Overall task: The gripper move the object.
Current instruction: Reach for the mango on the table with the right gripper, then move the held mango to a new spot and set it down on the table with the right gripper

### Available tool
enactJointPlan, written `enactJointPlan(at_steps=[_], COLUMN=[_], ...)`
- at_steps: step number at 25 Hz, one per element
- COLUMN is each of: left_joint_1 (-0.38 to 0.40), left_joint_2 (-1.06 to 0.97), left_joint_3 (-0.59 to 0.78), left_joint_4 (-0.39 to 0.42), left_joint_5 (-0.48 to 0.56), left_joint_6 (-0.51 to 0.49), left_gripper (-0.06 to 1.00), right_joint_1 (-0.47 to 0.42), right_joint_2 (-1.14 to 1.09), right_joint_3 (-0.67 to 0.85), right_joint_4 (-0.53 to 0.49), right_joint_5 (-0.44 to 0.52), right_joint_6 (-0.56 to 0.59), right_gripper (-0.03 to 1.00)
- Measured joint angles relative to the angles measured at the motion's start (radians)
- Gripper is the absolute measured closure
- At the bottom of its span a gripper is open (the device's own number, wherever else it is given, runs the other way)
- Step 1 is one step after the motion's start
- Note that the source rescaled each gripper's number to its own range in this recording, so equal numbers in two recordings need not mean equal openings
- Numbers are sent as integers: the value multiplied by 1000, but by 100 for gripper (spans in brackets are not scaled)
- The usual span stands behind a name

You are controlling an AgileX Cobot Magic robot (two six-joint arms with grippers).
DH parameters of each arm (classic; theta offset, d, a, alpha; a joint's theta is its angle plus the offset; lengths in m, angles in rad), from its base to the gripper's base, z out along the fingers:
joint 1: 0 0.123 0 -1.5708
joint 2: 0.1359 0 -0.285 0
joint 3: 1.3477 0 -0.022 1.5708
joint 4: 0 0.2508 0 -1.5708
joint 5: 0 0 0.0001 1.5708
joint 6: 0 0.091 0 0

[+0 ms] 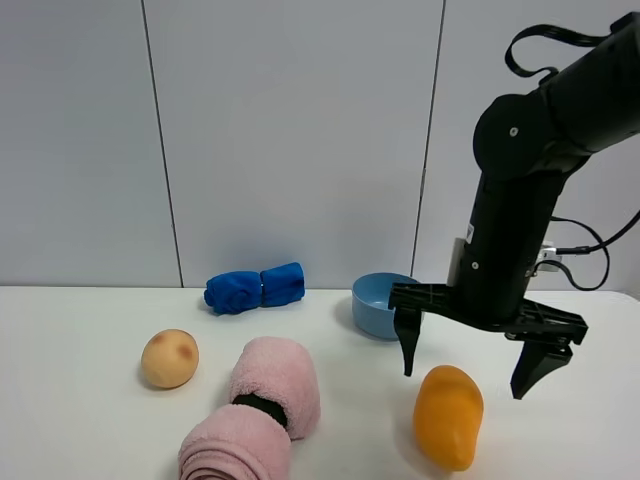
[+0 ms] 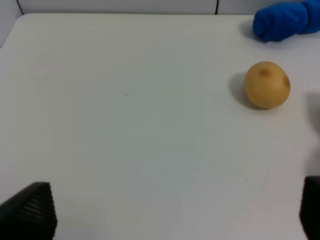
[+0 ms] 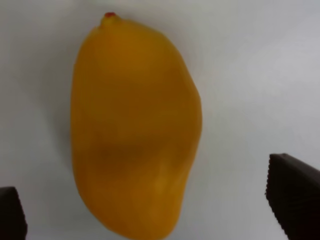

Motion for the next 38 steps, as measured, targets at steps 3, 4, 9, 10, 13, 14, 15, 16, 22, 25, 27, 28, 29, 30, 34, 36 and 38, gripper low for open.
enactJointPlan(at_steps=[3, 4, 9, 10, 13, 14, 15, 16, 22, 25, 27, 28, 29, 30, 34, 36, 38], left_joint_1=[0, 0, 0, 0, 0, 0, 0, 0, 0, 0, 0, 0, 0, 0, 0, 0, 0], left_joint_2=[0, 0, 0, 0, 0, 0, 0, 0, 0, 0, 0, 0, 0, 0, 0, 0, 0], left_joint_3=[0, 0, 0, 0, 0, 0, 0, 0, 0, 0, 0, 0, 0, 0, 0, 0, 0], left_joint_4=[0, 0, 0, 0, 0, 0, 0, 0, 0, 0, 0, 0, 0, 0, 0, 0, 0], left_joint_5=[0, 0, 0, 0, 0, 0, 0, 0, 0, 0, 0, 0, 0, 0, 0, 0, 0], left_joint_6=[0, 0, 0, 0, 0, 0, 0, 0, 0, 0, 0, 0, 0, 0, 0, 0, 0], left_gripper=[-6, -6, -6, -6, -6, -6, -6, -6, -6, -6, -6, -6, -6, -6, -6, -6, -6], right_joint_1=[0, 0, 0, 0, 0, 0, 0, 0, 9, 9, 9, 9, 9, 9, 19, 28, 31], right_joint_2=[13, 20, 55, 60, 76, 83, 93, 103, 118, 118, 118, 118, 118, 118, 116, 101, 72], right_joint_3=[1, 1, 1, 1, 1, 1, 1, 1, 1, 1, 1, 1, 1, 1, 1, 1, 1], right_joint_4=[0, 0, -1, -1, -3, -5, -4, -4, 4, 8, 8, 8, 8, 8, 5, 4, 2], right_joint_5=[-16, -16, -20, -20, -23, -27, -28, -32, -91, -103, -110, -110, -110, -110, -95, -86, -83], right_joint_6=[0, 0, -2, -2, -11, -15, -18, -20, -21, -21, -21, -21, -21, -21, -28, -46, -54], right_gripper=[12, 12, 13, 13, 13, 13, 14, 14, 38, 81, 97, 97, 97, 97, 97, 97, 97])
